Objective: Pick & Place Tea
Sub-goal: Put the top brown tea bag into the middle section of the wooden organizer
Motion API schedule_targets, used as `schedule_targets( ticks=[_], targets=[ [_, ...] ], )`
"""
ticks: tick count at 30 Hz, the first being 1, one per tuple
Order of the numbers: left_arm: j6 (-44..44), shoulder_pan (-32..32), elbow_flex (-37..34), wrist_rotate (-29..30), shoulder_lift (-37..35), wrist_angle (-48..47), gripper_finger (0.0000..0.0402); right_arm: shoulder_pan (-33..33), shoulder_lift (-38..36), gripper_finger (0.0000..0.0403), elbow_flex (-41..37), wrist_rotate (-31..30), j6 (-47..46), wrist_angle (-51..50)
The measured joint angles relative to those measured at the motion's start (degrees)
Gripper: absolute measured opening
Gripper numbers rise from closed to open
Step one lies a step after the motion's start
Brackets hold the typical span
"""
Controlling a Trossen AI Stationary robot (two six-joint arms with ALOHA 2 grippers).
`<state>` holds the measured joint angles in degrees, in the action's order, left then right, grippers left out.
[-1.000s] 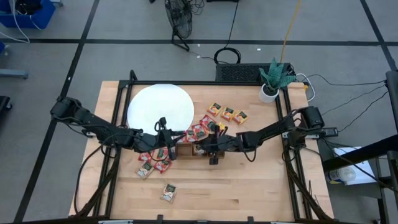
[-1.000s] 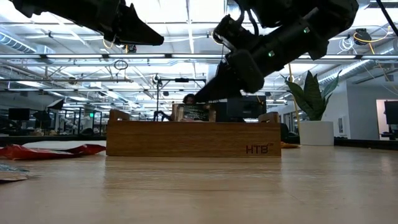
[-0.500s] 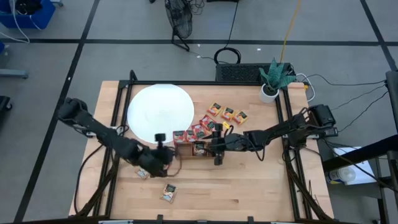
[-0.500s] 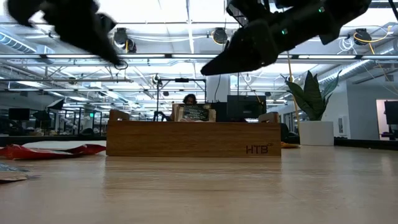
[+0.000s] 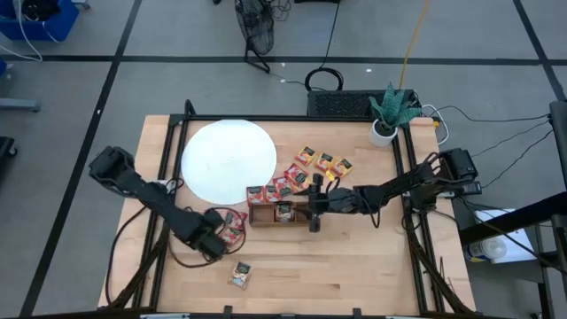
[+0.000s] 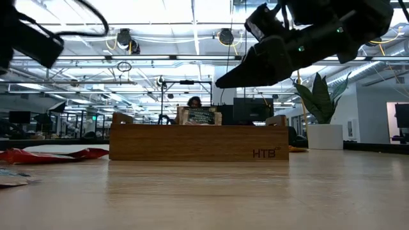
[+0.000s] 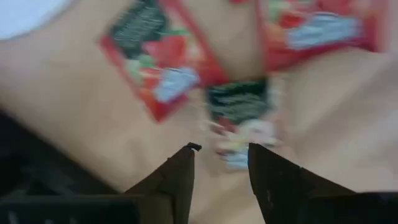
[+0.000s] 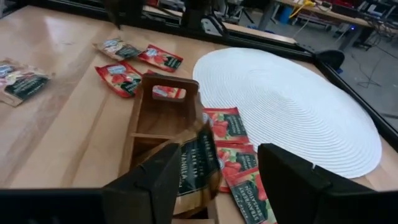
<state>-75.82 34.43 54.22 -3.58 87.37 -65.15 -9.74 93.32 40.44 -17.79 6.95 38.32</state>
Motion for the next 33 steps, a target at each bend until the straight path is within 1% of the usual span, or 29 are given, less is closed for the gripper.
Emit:
schedule_targets(
  ticks=[4,7,11,13,16,19,24,33],
  targets=[
    [-6.8,0.9,-2.3,1.2,-5.6,0.1,0.0157,0.0,0.0,0.0199,0.0,0.5,0.0,0.7],
    [-11.6,2.3,-5.7,1.0,-10.1,4.1,0.0157,0.0,0.0,0.0199,0.0,3.2,-0.7,0.4],
    [-17.8,4.0,-13.0,1.2,-14.6,13.8,0.0157,-0.5,0.0,0.0199,0.0,3.3,-1.2,-0.1],
    [-21.0,4.3,-16.7,1.0,-15.6,18.7,0.0157,-0.8,0.0,0.0199,0.0,3.2,-1.3,-0.4],
    [-23.8,4.2,-21.0,0.3,-15.9,23.0,0.0157,-0.9,0.0,0.0199,0.0,3.1,-1.3,-0.4],
    [-25.5,4.3,-23.7,-1.3,-15.9,25.3,0.0157,-0.9,0.0,0.0199,0.0,3.1,-1.8,-0.4],
    [-26.8,4.2,-25.7,-1.5,-16.1,27.6,0.0157,-0.9,0.0,0.0199,0.0,3.1,-1.7,-0.4],
    [-19.6,4.2,-25.9,-1.1,-15.9,39.1,0.0157,-0.9,0.0,0.0199,0.0,3.1,-1.6,-0.8]
  ],
)
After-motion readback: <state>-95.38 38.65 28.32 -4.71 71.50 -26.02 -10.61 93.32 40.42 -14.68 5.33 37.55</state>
